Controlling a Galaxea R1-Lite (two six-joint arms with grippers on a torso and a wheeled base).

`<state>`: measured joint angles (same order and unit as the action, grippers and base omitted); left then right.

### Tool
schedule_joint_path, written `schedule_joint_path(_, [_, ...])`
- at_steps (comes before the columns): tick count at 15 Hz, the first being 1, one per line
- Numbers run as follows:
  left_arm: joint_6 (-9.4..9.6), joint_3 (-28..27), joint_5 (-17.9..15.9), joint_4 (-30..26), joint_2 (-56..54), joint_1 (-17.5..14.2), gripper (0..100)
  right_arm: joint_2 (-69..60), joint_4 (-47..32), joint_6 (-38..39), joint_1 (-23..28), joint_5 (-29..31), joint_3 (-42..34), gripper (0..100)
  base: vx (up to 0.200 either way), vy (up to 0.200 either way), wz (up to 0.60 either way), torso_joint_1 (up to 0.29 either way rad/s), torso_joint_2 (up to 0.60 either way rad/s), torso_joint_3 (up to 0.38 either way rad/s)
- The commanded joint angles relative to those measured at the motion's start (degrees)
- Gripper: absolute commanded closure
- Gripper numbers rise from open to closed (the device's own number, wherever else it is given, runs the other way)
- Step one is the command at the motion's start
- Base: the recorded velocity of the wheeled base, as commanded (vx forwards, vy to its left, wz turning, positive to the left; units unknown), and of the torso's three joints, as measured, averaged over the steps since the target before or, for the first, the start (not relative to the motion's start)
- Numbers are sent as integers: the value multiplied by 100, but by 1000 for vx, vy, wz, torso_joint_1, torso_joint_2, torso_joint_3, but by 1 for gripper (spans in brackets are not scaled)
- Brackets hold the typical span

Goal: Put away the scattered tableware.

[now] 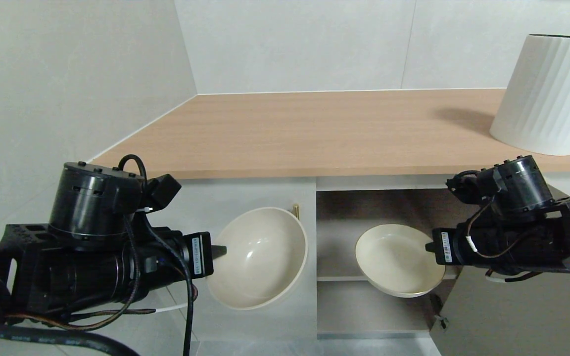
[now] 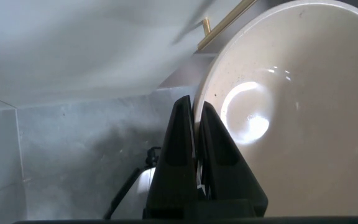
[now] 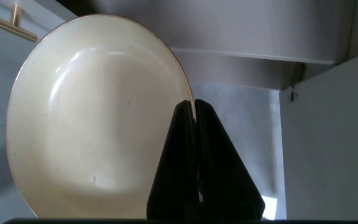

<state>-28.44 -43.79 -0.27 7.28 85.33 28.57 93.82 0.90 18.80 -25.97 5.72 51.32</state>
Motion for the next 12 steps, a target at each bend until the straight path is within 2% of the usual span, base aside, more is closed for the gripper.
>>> schedule_joint_path(1, [-4,2,0,-7,10,-1,100,14,-2,1,-5,0,1,100,0,0,0,-51,154,115])
schedule_joint_path(6, [-4,2,0,-16,10,-1,100,58,-2,1,-5,-9,9,100,0,0,0,-73,333,248])
schedule_joint_path(12, [-4,2,-8,-7,36,-1,100,277,138,-34,-5,8,53,100,0,0,0,-9,35,27])
